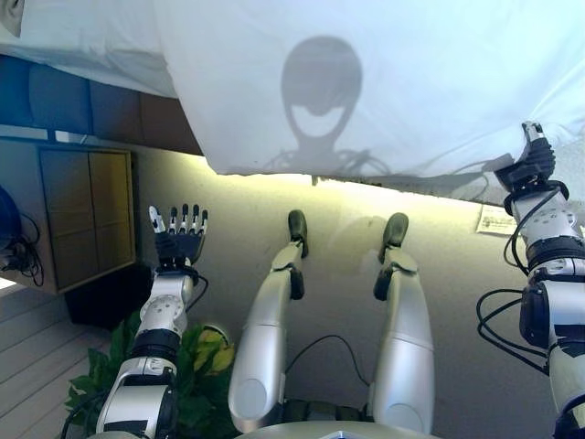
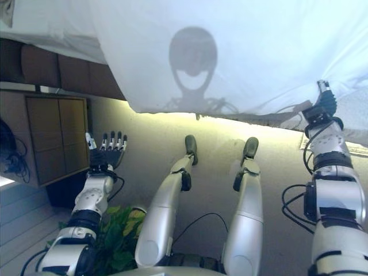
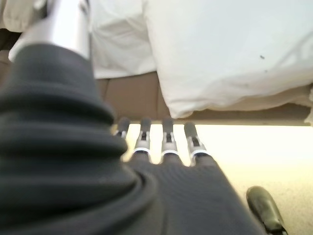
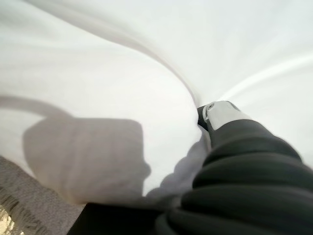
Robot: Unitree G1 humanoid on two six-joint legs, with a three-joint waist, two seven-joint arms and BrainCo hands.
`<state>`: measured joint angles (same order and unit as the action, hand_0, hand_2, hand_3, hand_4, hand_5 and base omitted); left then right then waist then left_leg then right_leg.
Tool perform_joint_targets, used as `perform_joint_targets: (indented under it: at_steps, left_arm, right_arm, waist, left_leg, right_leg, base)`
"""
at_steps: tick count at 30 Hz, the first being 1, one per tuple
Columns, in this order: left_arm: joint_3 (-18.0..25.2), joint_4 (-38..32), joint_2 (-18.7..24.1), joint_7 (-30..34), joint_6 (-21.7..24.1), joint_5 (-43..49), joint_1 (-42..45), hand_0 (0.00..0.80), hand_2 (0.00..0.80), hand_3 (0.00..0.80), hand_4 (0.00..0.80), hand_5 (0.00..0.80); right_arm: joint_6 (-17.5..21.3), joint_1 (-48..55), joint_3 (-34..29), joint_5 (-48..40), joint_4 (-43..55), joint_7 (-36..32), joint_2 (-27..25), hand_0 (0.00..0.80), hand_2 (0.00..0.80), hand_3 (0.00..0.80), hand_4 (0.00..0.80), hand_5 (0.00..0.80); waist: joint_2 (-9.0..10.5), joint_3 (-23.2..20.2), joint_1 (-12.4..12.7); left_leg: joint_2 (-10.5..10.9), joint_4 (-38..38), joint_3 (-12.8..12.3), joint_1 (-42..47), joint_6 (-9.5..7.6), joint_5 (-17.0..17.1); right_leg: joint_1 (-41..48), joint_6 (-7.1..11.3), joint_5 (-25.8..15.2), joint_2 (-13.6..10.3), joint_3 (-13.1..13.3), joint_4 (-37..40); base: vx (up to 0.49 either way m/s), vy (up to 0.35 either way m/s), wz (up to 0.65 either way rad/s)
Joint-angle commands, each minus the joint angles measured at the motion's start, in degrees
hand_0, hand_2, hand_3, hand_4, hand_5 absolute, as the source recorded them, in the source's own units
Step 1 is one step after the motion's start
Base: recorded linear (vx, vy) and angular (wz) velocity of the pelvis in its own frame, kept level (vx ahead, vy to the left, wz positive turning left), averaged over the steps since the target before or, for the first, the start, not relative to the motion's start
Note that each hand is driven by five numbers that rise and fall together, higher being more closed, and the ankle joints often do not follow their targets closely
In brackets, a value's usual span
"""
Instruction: Make the bed neatly
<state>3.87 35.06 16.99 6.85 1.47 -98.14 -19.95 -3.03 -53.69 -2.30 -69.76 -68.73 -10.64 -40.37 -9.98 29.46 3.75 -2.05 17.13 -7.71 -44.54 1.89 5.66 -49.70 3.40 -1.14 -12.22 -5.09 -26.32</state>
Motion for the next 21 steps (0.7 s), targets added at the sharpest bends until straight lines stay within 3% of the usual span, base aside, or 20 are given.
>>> perform_joint_targets:
  at_steps: [1, 14, 21]
  left_arm:
    - [1.81, 1.91, 1.29, 2.01, 1.09, -1.17, -0.81, 0.000, 0.000, 0.000, 0.000, 0.000]
    - [0.35, 2.33, -0.24, 2.92, 2.53, -0.82, -1.35, 0.000, 0.000, 0.000, 0.000, 0.000]
    - [-0.11, 2.57, -2.27, 3.27, 3.46, -0.12, -1.14, 0.000, 0.000, 0.000, 0.000, 0.000]
  right_arm:
    - [-0.29, -0.67, 3.72, 1.76, 0.23, -0.85, 0.66, 0.800, 0.800, 0.800, 0.800, 0.800]
    - [-2.27, 2.29, 2.77, 1.19, -0.85, -0.48, 3.46, 0.800, 0.800, 0.800, 0.800, 0.800]
    - [-3.52, 5.01, 2.45, 5.46, -1.84, 1.81, 6.70, 0.800, 0.800, 0.800, 0.800, 0.800]
  waist:
    - [-1.16, 0.34, -0.74]
    - [-0.92, 0.34, -1.55]
    - [-0.89, 0.34, -1.98]
  left_leg:
    - [2.56, 4.99, 0.77, 1.11, 1.33, -5.25]
    - [3.69, 1.97, -0.01, 4.06, 0.99, -4.67]
    - [4.25, 0.80, -0.09, 5.06, 0.96, -4.65]
  right_leg:
    - [0.95, 3.03, -3.70, -0.16, -1.59, 3.50]
    - [4.09, 4.25, -6.23, -0.83, -0.77, 8.21]
    - [5.20, 4.62, -7.19, -0.95, -0.19, 10.38]
  base:
    - [-0.034, 0.083, -0.03]
    - [-0.025, 0.050, -0.04]
    - [-0.013, 0.038, -0.02]
